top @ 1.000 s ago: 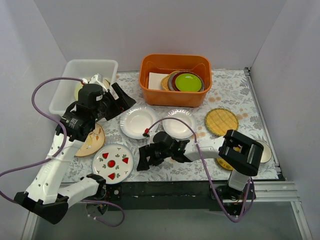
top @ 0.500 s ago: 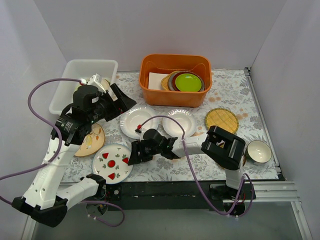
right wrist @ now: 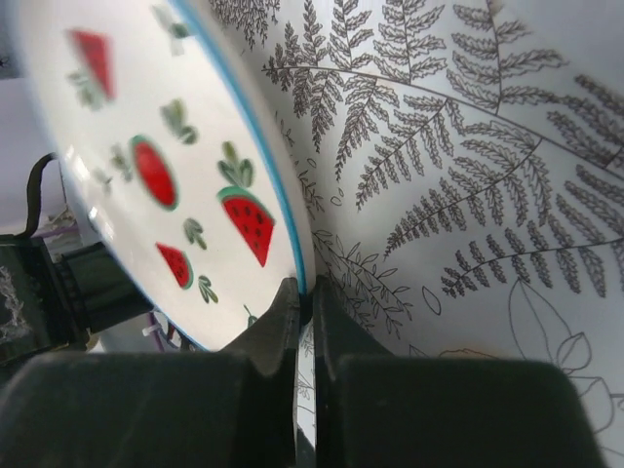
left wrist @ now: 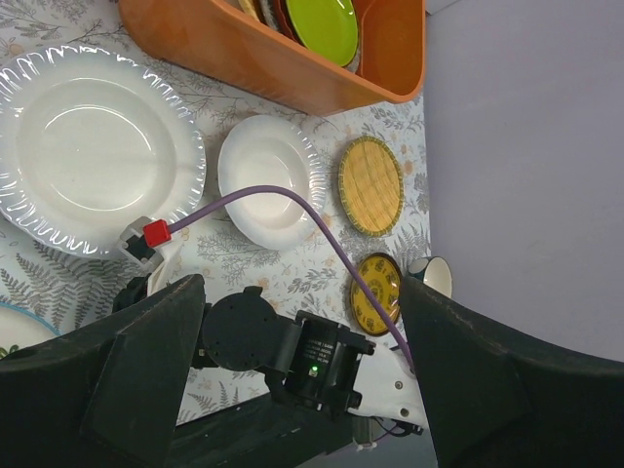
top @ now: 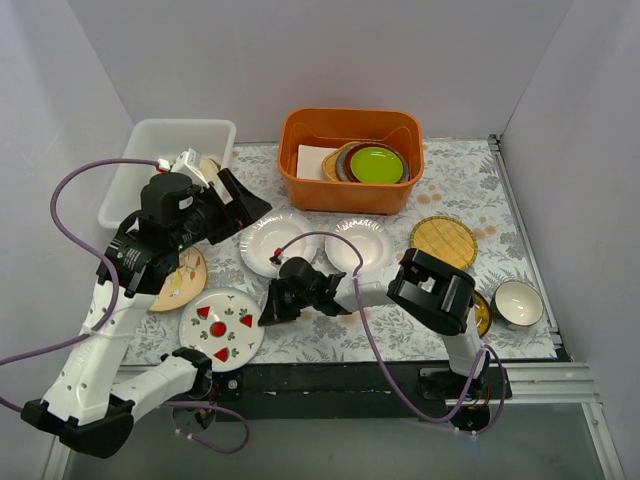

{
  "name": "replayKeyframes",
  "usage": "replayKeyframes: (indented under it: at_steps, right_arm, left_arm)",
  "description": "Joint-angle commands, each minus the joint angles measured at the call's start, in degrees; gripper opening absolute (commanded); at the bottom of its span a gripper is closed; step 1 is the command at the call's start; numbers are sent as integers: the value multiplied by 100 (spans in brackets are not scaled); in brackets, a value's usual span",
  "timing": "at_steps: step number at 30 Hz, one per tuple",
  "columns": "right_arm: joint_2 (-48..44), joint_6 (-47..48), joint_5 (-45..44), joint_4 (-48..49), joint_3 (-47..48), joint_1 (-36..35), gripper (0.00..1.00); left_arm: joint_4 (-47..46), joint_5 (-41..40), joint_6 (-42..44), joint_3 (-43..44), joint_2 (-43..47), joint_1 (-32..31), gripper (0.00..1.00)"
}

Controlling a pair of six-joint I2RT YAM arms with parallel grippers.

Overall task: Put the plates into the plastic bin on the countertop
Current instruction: Pick up the plate from the corner of the board.

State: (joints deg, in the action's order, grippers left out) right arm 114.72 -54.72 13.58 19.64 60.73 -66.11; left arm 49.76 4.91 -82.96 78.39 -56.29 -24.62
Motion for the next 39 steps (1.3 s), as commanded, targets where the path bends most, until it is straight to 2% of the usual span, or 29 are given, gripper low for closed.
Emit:
replayKeyframes:
  at_steps: [1, 25, 34, 39]
  right_arm:
    - [95, 242, -321, -425, 62, -60, 1]
    - [-1460, 568, -1674, -1129, -210, -43, 1]
    - [-2497, 647, -2377, -1489, -334, -8, 1]
    - [-3050, 656, -2554, -1595, -474, 106, 1]
  left_arm:
    - [87, 98, -1, 62, 154, 1, 80]
    - [209, -7, 210, 124, 277, 1, 79]
    - [508, -420, 482, 124, 224, 1, 79]
    - [570, -912, 640, 19, 268, 1, 79]
